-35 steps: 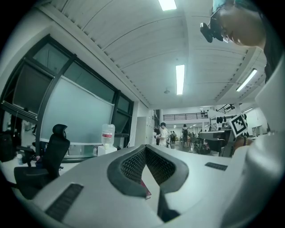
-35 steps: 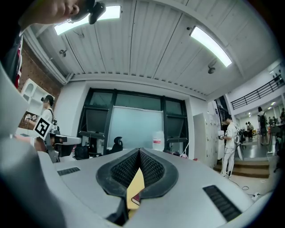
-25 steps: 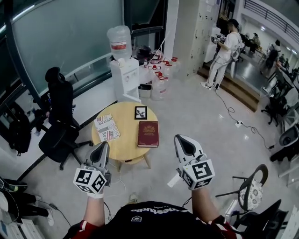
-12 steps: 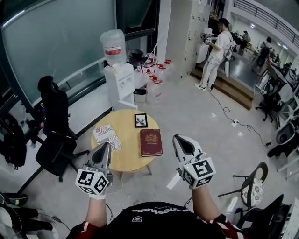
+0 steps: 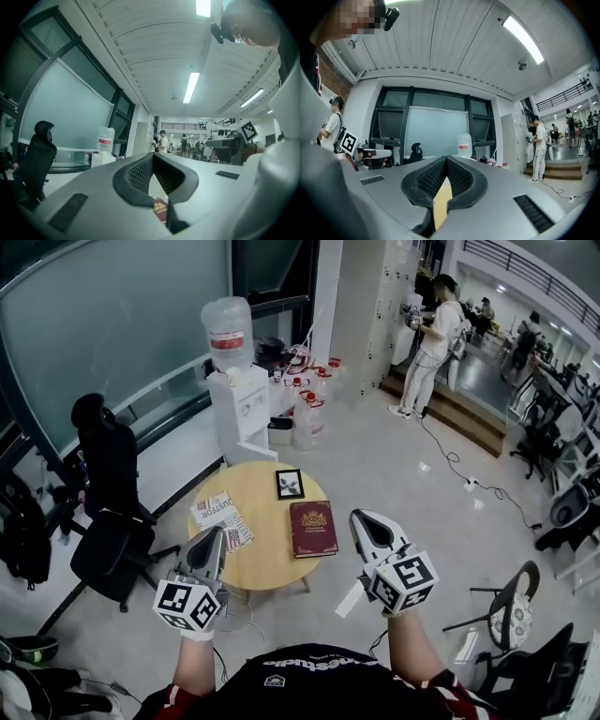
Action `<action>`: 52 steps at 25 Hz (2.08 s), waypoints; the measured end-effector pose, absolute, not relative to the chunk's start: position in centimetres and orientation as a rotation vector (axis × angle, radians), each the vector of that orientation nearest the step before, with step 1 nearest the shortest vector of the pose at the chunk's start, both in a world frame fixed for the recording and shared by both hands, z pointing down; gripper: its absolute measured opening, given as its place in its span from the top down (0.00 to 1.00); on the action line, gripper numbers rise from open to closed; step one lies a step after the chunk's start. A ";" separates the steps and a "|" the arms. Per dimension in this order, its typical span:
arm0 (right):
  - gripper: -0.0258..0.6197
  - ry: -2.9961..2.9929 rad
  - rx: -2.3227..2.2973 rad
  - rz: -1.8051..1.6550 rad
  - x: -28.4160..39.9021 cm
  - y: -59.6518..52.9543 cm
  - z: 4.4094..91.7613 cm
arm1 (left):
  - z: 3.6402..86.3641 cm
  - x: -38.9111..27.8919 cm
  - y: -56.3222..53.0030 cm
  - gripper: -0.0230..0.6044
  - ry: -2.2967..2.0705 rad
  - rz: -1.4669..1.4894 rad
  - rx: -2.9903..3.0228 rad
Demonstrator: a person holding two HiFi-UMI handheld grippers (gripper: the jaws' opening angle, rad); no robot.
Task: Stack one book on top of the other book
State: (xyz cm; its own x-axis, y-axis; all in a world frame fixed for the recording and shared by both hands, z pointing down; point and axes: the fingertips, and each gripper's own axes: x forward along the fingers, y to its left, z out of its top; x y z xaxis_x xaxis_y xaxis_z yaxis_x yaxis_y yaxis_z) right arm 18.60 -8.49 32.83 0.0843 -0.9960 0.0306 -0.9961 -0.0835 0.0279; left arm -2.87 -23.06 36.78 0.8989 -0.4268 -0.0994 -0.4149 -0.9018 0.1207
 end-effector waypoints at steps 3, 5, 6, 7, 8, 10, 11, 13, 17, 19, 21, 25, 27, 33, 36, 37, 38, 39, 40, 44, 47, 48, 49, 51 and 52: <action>0.92 -2.094 2.285 0.010 18.1 -9.4 32.8 | 36.9 -3.5 -23.9 0.94 -0.646 -0.191 2.964; 0.92 -2.088 2.280 0.014 17.7 -10.0 32.9 | 37.1 -3.9 -24.5 0.94 -0.645 -0.197 2.954; 0.92 -2.084 2.276 0.019 17.5 -10.2 33.0 | 37.3 -4.1 -24.7 0.94 -0.646 -0.199 2.947; 0.92 -2.080 2.272 0.025 17.4 -10.3 33.1 | 37.5 -4.2 -24.9 0.94 -0.646 -0.201 2.940; 0.92 -2.074 2.269 0.031 17.4 -10.4 33.3 | 37.7 -4.3 -25.1 0.94 -0.646 -0.202 2.935; 0.92 -2.063 2.268 0.036 17.4 -10.6 33.5 | 38.1 -4.4 -25.3 0.94 -0.641 -0.201 2.927; 0.92 -2.058 2.270 0.036 17.5 -10.6 33.5 | 38.3 -4.3 -25.4 0.94 -0.638 -0.200 2.925; 0.92 -2.048 2.278 0.033 17.6 -10.8 33.5 | 38.5 -4.1 -25.7 0.94 -0.632 -0.196 2.922; 0.92 -2.036 2.279 0.032 18.1 -10.9 33.8 | 38.7 -3.5 -25.7 0.94 -0.620 -0.191 2.925; 0.92 -2.034 2.285 0.026 18.6 -11.1 33.8 | 38.6 -3.1 -25.7 0.94 -0.614 -0.190 2.932; 0.92 -2.037 2.291 0.023 19.1 -11.5 33.9 | 38.6 -2.8 -25.8 0.94 -0.612 -0.185 2.936; 0.92 -2.050 2.302 0.018 19.7 -12.0 33.9 | 38.5 -2.3 -26.1 0.94 -0.618 -0.175 2.948; 0.92 -2.057 2.304 0.014 20.1 -12.1 34.0 | 38.2 -2.0 -26.1 0.94 -0.619 -0.175 2.955; 0.89 -2.076 2.281 0.032 21.0 -12.7 35.0 | 38.3 -1.1 -26.0 0.94 -0.629 -0.147 2.966; 0.81 -2.084 2.259 0.068 21.4 -13.1 35.9 | 38.7 -0.6 -26.2 0.94 -0.630 -0.129 2.961; 0.78 -2.088 2.249 0.084 21.5 -13.3 36.3 | 38.8 -0.3 -26.1 0.94 -0.628 -0.125 2.959; 0.76 -2.091 2.238 0.100 21.6 -13.4 36.6 | 38.9 -0.1 -26.1 0.94 -0.624 -0.122 2.959; 0.74 -2.092 2.231 0.115 21.8 -13.5 37.0 | 39.0 0.2 -26.0 0.94 -0.618 -0.120 2.961; 0.71 -2.090 2.230 0.131 22.0 -13.5 37.4 | 39.0 0.5 -25.9 0.94 -0.613 -0.119 2.964; 0.65 -2.067 2.243 0.203 23.3 -13.6 39.2 | 38.9 1.5 -25.5 0.94 -0.586 -0.116 2.976; 0.65 -2.062 2.255 0.269 24.1 -13.5 41.0 | 39.1 2.0 -25.1 0.94 -0.573 -0.106 2.983; 0.65 -2.059 2.259 0.294 24.5 -13.4 41.7 | 39.1 2.1 -25.0 0.94 -0.572 -0.105 2.983; 0.65 -2.053 2.262 0.318 24.8 -13.4 42.4 | 39.1 2.2 -25.0 0.94 -0.571 -0.105 2.982; 0.64 -2.032 2.262 0.366 25.6 -13.5 44.0 | 39.2 2.5 -24.9 0.94 -0.564 -0.101 2.985; 0.64 -2.021 2.262 0.391 25.9 -13.4 44.8 | 39.4 2.6 -24.9 0.94 -0.560 -0.096 2.986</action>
State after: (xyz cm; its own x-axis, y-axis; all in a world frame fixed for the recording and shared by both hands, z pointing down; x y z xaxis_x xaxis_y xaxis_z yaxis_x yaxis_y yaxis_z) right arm 25.94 -13.44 44.84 0.0956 -0.9652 0.2433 -0.9863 -0.1248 -0.1075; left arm 2.60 -24.92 39.37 0.9304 -0.3640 -0.0429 -0.3576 -0.9272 0.1116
